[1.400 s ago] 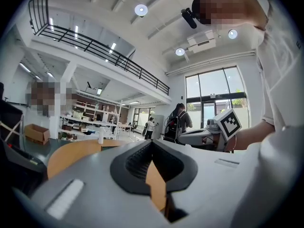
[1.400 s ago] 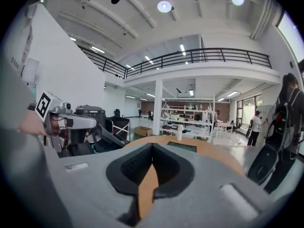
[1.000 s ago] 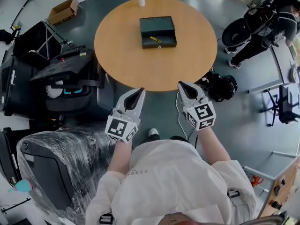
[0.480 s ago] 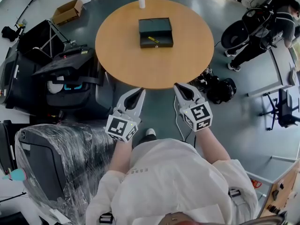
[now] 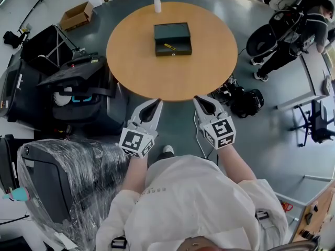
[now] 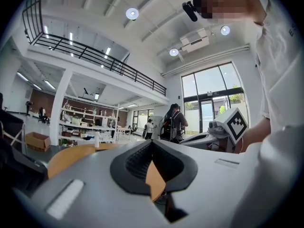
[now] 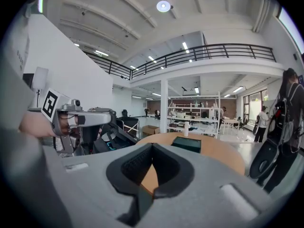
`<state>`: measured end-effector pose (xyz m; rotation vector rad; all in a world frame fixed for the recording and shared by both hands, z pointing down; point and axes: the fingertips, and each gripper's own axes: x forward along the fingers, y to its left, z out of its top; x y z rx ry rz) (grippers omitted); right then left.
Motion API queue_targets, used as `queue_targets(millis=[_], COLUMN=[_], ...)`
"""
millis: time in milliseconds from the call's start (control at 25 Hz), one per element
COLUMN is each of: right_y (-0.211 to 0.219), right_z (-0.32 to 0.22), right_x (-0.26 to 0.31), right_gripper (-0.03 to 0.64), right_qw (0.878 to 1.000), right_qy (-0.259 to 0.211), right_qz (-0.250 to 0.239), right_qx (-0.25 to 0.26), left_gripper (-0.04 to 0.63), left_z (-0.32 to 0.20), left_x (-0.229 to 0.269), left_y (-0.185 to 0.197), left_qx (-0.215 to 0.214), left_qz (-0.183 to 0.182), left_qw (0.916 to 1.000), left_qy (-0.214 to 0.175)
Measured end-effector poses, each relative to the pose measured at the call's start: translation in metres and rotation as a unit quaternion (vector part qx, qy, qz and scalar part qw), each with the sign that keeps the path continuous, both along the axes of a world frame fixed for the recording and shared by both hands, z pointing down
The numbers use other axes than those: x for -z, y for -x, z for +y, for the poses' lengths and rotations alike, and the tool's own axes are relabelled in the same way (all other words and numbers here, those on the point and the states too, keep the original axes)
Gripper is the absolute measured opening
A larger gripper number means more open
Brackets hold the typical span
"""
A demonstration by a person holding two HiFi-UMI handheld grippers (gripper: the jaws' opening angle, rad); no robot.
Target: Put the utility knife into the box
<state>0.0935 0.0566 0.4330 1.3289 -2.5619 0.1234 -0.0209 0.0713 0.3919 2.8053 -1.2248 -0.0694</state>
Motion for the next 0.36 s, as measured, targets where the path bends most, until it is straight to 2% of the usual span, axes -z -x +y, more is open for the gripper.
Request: queue_targets(millis=[360], right_y=[-0.0004], right_z=[0.0012], right_x=[-0.0029], right_gripper=[-0.008], right_qw=[1.0], right_qy=[0.018], right_qz=[-0.018], right_qx=[-0.004], left_gripper=[0.017], left_z=[-0.0003], left_x=[-0.0055], left_y=[0.0017], left_qx=[0.003], left_qz=[-0.005], left_qw=[1.0], left_qy=[0.005])
